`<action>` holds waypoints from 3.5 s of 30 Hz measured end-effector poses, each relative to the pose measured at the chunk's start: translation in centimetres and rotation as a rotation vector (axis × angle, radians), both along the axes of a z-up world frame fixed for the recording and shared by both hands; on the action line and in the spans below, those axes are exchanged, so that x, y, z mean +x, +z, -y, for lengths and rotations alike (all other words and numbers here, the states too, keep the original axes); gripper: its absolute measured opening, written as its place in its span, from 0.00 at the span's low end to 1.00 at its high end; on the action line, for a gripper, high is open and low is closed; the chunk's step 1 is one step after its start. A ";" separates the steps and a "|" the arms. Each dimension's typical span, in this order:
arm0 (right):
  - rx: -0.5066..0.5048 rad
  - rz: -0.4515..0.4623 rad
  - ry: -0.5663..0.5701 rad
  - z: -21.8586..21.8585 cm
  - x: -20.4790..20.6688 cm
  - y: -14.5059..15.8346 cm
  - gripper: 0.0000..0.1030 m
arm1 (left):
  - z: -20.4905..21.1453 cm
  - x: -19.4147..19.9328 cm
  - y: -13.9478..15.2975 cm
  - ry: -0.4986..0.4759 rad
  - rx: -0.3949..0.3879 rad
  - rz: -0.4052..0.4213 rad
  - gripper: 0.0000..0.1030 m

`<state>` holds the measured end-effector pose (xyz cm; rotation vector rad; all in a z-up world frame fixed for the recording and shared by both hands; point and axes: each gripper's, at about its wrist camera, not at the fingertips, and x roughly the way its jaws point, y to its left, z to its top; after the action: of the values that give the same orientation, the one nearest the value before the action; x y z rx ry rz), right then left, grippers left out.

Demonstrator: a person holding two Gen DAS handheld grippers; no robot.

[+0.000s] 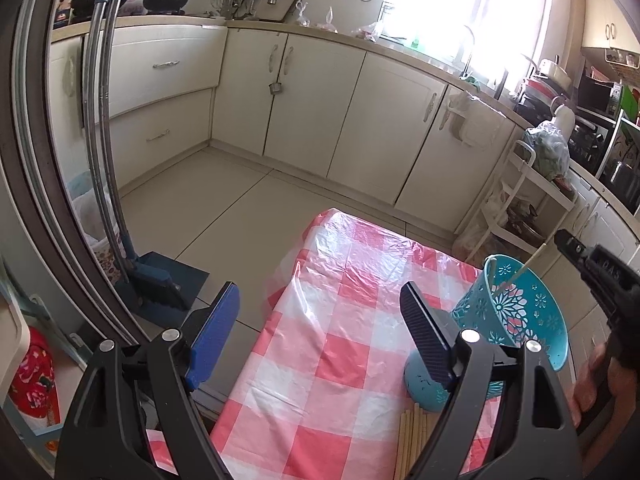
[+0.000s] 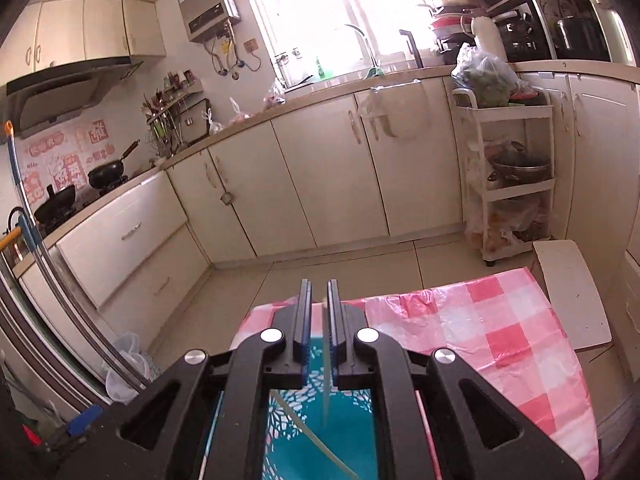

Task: Organize utensils
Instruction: 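Lift the chopstick over the teal basket and open the right gripper, then return the right gripper to the chopstick bundle and grasp one chopstick, then close the left gripper on a chopstick while the right gripper holds its chopstick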

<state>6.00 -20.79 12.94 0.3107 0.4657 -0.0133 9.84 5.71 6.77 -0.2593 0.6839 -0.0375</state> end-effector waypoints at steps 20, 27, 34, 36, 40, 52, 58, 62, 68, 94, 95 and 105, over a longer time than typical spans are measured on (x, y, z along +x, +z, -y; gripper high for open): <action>-0.154 0.068 0.020 -2.2 -11.0 -0.6 0.39 | -0.6 0.0 -0.4 0.009 -0.021 -0.023 0.79; -0.188 0.011 0.071 -4.5 -13.3 -3.2 0.40 | -0.6 0.0 -0.5 0.004 -0.016 -0.026 0.79; -0.155 -0.073 0.107 -5.7 -13.7 -6.1 0.40 | -0.6 -0.3 -0.7 -0.001 0.003 -0.028 0.79; -0.143 -0.099 0.123 -6.0 -13.9 -7.0 0.40 | -0.7 -0.4 -1.0 -0.014 0.022 -0.038 0.79; -0.117 -0.166 0.144 -6.0 -14.0 -9.2 0.40 | -1.2 -1.2 -1.8 -0.043 0.067 -0.070 0.80; -0.025 -0.385 0.140 -4.9 -11.7 -15.7 0.26 | 0.7 -4.0 -5.8 -0.139 0.134 -0.207 0.80; -0.043 -0.399 0.147 -5.2 -10.2 -16.2 0.25 | 1.9 -3.8 -6.5 -0.170 0.178 -0.227 0.80; -0.074 -0.410 0.151 -5.7 -9.3 -16.4 0.24 | 2.2 -3.7 -7.0 -0.175 0.185 -0.246 0.80; -0.158 -0.435 0.172 -5.9 -8.9 -16.3 0.14 | 4.1 -3.7 -8.3 -0.239 0.231 -0.286 0.80; -0.064 -0.456 0.224 -1.7 -10.9 -16.4 0.08 | 10.4 -2.7 -12.6 -0.348 0.254 -0.387 0.80; -0.063 -0.456 0.224 -1.7 -10.9 -16.4 0.08 | 10.5 -2.8 -12.6 -0.352 0.255 -0.387 0.80; -0.062 -0.454 0.225 -1.6 -10.9 -16.4 0.08 | 10.9 -3.0 -12.8 -0.359 0.293 -0.384 0.79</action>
<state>-4.95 -19.18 -3.46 0.1907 0.9473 0.1231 6.87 -5.23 -6.05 0.1462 1.1001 -0.2327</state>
